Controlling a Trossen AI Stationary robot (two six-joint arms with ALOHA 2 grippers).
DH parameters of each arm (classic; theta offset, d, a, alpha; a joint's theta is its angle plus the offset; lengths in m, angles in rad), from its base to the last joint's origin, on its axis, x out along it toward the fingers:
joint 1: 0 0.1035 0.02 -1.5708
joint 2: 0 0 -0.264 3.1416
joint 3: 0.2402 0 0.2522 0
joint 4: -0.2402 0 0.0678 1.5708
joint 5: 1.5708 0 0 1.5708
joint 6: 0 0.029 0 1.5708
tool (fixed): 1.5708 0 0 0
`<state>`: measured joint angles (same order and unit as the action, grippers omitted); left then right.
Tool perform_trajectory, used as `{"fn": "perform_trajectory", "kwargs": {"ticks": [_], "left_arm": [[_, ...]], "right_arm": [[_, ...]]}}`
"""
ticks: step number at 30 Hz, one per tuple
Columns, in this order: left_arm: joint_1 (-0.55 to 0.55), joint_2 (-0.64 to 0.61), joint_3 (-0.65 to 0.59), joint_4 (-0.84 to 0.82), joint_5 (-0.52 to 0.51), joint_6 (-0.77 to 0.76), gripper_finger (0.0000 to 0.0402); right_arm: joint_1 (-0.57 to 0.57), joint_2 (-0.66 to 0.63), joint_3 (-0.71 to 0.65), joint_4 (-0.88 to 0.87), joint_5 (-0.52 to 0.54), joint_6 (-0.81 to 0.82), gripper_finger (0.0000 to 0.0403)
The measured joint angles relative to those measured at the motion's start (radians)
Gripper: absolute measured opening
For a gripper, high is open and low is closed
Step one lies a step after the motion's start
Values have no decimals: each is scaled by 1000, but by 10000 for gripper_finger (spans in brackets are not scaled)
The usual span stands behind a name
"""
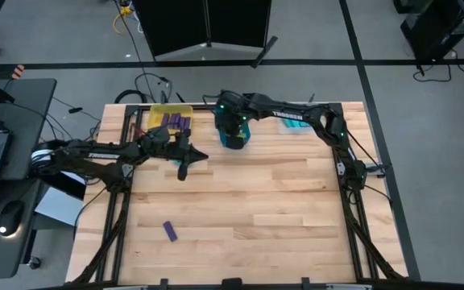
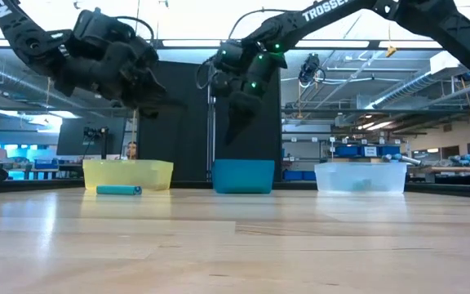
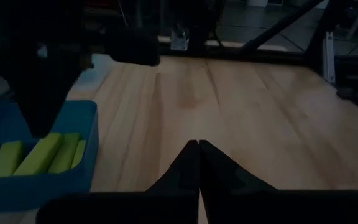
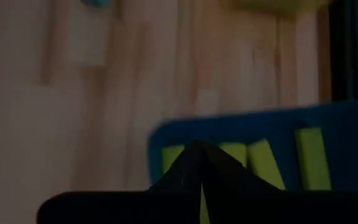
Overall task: Sort blocks
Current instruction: Put the violet block into the yellow bin
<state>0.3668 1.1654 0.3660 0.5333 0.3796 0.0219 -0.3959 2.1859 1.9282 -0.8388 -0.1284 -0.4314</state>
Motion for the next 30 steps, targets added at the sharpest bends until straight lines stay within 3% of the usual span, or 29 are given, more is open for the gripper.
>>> {"fn": "perform_trajectory", "kwargs": {"ticks": [5, 13, 17, 23, 30], "left_arm": [[0, -87, 17, -116, 5, 3, 8], [-46, -127, 156, -436, 8, 101, 7], [-93, -126, 260, -663, -9, 132, 7], [-196, -126, 392, -978, -103, 135, 7], [-319, -126, 423, -1196, -131, 47, 7]], "right_arm": [[18, -25, -52, 138, -80, 77, 8], [89, -90, -289, 480, -56, 201, 5], [109, -194, -455, 627, -42, 269, 4], [133, -406, -754, 832, 78, 356, 4], [189, -628, -1050, 1032, 176, 429, 6]]}}
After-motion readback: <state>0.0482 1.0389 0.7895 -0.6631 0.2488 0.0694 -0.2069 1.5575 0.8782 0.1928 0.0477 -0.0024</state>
